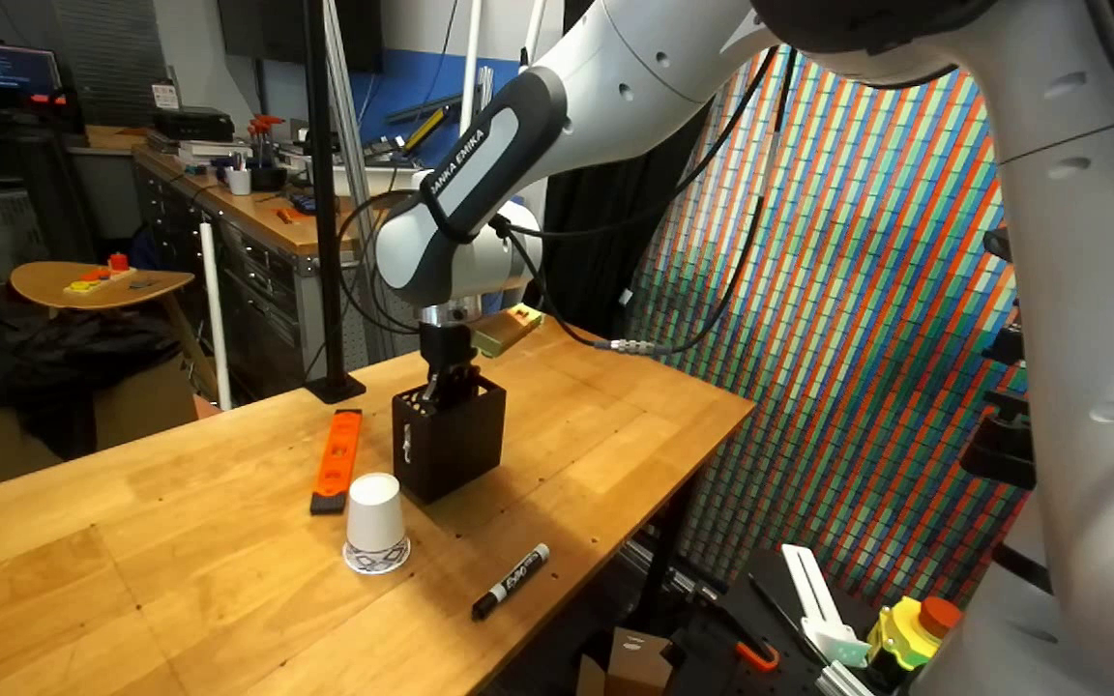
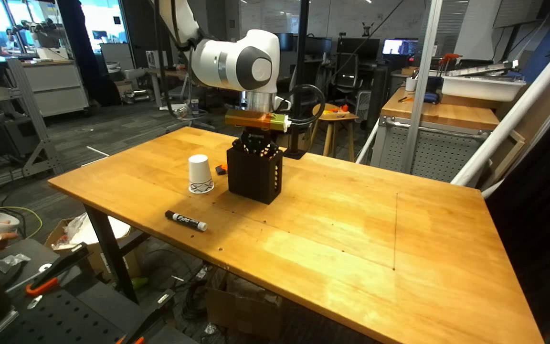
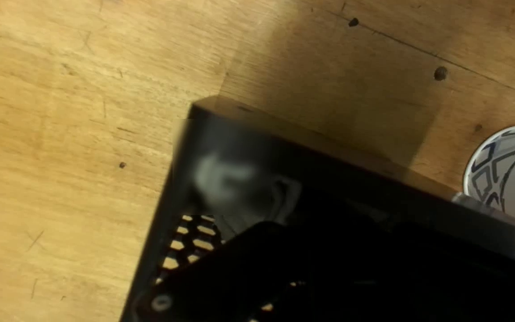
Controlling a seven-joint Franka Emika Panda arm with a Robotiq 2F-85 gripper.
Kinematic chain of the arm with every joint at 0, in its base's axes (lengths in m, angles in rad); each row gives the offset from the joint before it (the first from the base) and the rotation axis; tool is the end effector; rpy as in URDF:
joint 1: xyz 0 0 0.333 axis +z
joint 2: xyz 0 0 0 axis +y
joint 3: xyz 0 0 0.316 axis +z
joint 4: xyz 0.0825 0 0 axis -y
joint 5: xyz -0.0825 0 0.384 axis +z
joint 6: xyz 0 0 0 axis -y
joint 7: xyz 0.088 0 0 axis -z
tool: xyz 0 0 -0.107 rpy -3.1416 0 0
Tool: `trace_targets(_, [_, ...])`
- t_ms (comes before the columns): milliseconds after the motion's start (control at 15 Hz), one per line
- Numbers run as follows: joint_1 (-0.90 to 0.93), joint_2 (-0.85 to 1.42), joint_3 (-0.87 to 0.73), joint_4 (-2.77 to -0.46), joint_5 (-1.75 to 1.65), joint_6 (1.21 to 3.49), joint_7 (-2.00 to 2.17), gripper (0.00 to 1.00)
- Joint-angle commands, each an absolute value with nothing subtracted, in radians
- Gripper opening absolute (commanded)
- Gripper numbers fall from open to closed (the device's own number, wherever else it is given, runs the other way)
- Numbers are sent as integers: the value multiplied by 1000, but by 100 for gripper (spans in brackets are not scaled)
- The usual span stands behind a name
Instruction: Pick up the cloth and put it in the box
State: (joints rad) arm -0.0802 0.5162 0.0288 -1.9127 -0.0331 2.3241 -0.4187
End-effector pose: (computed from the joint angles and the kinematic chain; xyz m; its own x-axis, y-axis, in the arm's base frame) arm 0.6167 -0.0330 0.2150 0.9204 0.3783 -0.0984 0.3767 -0.9257 -0.0356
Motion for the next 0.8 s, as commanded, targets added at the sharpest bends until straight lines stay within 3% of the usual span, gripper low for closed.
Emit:
trace_targets(0, [-93, 465, 34, -1916, -41, 2299, -415, 0])
trace_targets(400, [-101, 286, 19, -1998, -48, 2288, -421, 0])
trace_targets(467, [-105, 249, 23, -2018, -34, 2283, -431, 10])
trace_targets(533, [-110, 202, 31, -2047, -10, 2279, -445, 27])
trace_targets(600, [-115, 162, 38, -2073, 25, 2279, -462, 34])
trace_targets(667, [-96, 273, 18, -1988, -17, 2282, -427, 15])
trace_targets(733, [-95, 237, 18, -2010, -3, 2279, -434, 23])
